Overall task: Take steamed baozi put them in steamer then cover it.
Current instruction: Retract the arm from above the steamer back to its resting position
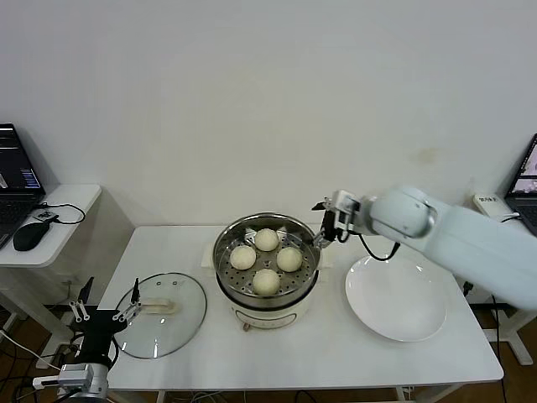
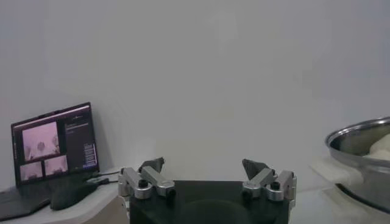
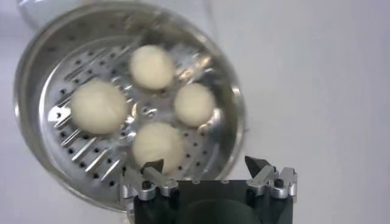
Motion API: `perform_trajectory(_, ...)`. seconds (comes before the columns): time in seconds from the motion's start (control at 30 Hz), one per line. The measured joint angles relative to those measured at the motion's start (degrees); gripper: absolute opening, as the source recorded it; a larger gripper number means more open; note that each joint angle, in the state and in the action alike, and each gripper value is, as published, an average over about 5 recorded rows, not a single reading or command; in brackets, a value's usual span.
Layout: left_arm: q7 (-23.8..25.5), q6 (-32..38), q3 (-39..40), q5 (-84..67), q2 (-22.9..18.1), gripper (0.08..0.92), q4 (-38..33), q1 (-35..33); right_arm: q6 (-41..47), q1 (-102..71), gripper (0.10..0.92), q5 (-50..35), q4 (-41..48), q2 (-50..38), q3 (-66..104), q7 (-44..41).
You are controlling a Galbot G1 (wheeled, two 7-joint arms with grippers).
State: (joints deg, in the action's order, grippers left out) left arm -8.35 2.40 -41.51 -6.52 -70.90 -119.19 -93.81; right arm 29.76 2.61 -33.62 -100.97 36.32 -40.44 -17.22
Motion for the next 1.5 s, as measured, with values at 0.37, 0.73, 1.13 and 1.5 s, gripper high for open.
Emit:
perform_trajectory(0.37, -1.04, -0.1, 1.71, 3.51, 0.55, 0.823, 2.18, 0.65, -19.15, -41.53, 0.823, 8.08, -4.76, 6.73, 41.64, 8.16)
perform_trajectory(0.73, -3.11, 2.75, 0.94, 25.93, 3.1, 0.823, 7.93, 1.99, -31.49, -75.53, 0.823, 13.9, -6.76, 23.73, 76.05, 6.68)
perform_trajectory(1.13, -4.74, 6.36, 1.06, 62.21, 4.95, 0.823, 13.19, -0.22, -37.19, -90.0, 0.823, 16.61, -7.13, 34.71, 92.74, 6.17)
perform_trajectory(1.5, -5.19, 6.79, 2.25, 72.79, 5.59, 0.823, 19.12, 2.03, -38.93, -93.44, 0.823, 17.44, -6.48, 38.81, 96.09, 6.1)
